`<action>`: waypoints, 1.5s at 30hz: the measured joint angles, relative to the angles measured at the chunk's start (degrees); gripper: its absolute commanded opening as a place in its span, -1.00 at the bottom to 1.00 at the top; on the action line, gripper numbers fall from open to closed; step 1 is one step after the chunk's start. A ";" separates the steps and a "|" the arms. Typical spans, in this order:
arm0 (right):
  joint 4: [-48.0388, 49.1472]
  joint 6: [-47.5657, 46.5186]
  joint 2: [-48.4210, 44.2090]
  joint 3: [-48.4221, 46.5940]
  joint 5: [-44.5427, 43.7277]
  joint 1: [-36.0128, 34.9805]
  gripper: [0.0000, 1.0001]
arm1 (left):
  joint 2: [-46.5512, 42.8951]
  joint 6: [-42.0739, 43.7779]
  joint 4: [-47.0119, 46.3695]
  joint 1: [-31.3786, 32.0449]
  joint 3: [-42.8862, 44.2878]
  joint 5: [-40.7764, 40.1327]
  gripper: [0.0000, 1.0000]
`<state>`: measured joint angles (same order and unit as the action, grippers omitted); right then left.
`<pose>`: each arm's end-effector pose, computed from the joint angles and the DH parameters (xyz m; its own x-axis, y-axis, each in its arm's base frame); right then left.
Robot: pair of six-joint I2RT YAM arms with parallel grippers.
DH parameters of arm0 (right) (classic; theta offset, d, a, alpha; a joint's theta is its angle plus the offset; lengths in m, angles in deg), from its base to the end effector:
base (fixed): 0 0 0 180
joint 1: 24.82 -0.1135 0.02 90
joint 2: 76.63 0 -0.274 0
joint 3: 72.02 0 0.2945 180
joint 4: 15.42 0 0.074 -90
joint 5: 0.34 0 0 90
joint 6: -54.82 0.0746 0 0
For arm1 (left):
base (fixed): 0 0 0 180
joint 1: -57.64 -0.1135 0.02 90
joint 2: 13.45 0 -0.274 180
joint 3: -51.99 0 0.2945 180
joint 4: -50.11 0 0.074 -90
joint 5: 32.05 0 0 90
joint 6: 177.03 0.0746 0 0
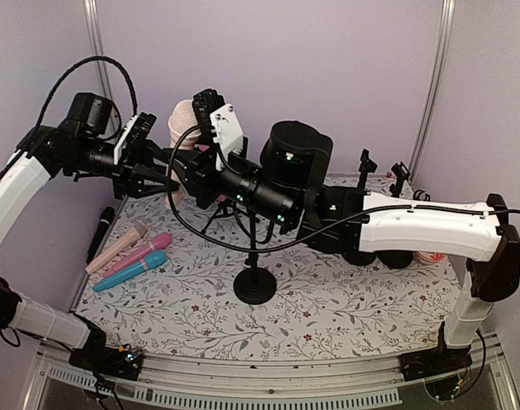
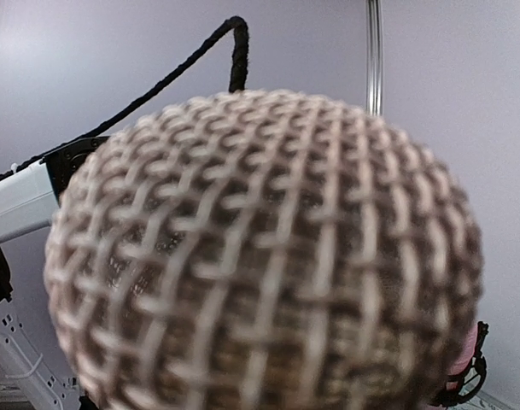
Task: Remove the microphone from the stand
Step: Pass from the right arm to the left, then place the microphone at the corner of the board.
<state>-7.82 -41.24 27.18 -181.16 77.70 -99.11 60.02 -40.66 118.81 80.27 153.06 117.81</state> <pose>0.1562 0.4982 0.4398 0.1539 0.1657 -0.9741 -0.8757 0.4795 -0.0568 0.2401 -0.1700 0.4393 0.1566 0.3285 -0.9314 0.9875 -0.0363 0.1532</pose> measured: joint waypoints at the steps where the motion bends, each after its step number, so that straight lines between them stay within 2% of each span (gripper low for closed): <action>1: -0.07 0.35 0.17 -0.24 0.24 0.09 -0.76 | -0.24 0.07 -0.17 -0.11 -0.39 0.13 -0.55; 3: -0.09 0.92 0.70 -0.57 0.48 0.11 -0.57 | -0.55 0.33 -0.15 -0.46 -1.11 0.20 -0.77; 5: -0.11 1.18 1.01 -0.57 0.57 0.11 -0.16 | -0.85 0.59 -0.17 -0.66 -1.95 0.26 -0.97; 6: -0.24 1.29 1.18 -0.57 0.57 0.11 0.18 | -0.98 0.81 -0.22 -0.74 -2.51 0.31 -1.00; 9: 0.17 1.68 1.60 -0.59 1.05 0.11 0.68 | -1.33 0.96 -0.13 -0.59 -4.15 0.04 -1.00; 11: 0.39 1.64 1.53 -0.55 0.94 0.04 0.84 | -1.38 1.03 0.37 -0.57 -5.22 -1.18 -1.00; 14: 1.05 0.63 -0.24 1.16 -0.52 -0.04 0.95 | -2.03 1.92 1.05 -2.34 -7.02 -4.20 -1.00; 19: 1.31 -0.98 -8.57 8.11 -5.46 -0.07 1.00 | -4.57 4.72 1.88 -9.49 -13.92 -11.63 -1.00; 23: 1.38 -1.20 -17.11 12.96 -9.66 -0.07 1.00 | -4.83 7.61 1.57 -14.49 -24.85 -19.96 -1.00; 27: -0.13 0.87 -23.78 16.06 -14.34 0.33 0.93 | -4.37 8.66 -1.64 -15.06 -36.06 -28.44 -1.00; 31: -5.25 8.70 -28.68 21.84 -16.63 2.23 0.81 | -2.91 8.90 -6.93 -15.06 -45.27 -36.04 -0.93; 36: -13.55 22.40 -33.27 33.68 -15.80 5.38 0.62 | 0.35 7.93 -15.26 -15.06 -49.90 -43.23 -0.66; 38: -16.11 27.89 -34.49 38.36 -13.42 6.62 0.55 | 1.31 7.34 -17.88 -15.04 -50.99 -45.55 -0.43; 42: -18.91 37.83 -34.97 45.51 -5.60 9.84 0.43 | 2.64 6.03 -21.22 -14.97 -51.56 -48.63 -0.08; 45: -18.73 42.45 -33.46 48.41 0.44 12.17 0.40 | 2.62 4.94 -23.08 -14.82 -51.58 -49.13 0.08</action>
<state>-26.55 1.20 -6.29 -132.75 78.13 -86.93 62.64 -35.72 95.73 65.45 101.48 68.67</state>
